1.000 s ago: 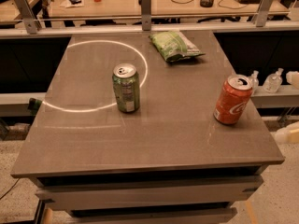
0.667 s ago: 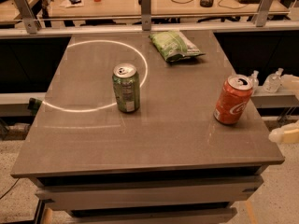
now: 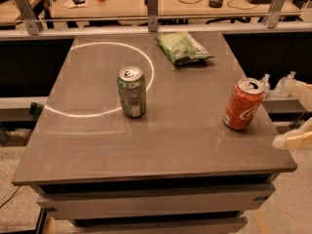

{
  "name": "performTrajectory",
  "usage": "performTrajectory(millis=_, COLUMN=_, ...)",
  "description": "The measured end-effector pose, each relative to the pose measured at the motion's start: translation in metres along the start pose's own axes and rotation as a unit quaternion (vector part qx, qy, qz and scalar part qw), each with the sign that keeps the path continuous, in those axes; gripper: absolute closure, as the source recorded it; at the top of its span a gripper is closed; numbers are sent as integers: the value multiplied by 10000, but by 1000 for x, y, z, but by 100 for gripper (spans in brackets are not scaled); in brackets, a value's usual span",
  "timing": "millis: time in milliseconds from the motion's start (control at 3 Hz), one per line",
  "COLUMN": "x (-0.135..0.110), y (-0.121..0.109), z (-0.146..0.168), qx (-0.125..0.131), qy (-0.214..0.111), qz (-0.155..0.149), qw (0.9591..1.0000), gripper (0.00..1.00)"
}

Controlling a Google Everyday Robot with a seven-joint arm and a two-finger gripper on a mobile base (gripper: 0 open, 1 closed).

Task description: Knock coke can over

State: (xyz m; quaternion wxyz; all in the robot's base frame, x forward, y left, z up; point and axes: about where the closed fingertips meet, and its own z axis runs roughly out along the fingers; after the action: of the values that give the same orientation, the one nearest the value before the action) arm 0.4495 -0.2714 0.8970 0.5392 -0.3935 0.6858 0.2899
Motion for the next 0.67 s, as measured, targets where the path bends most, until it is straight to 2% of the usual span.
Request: performTrajectory(millis=667, x=3, y=-8, z=33, qx=-390, qy=-247, qz=-225, qw=9987, gripper=0)
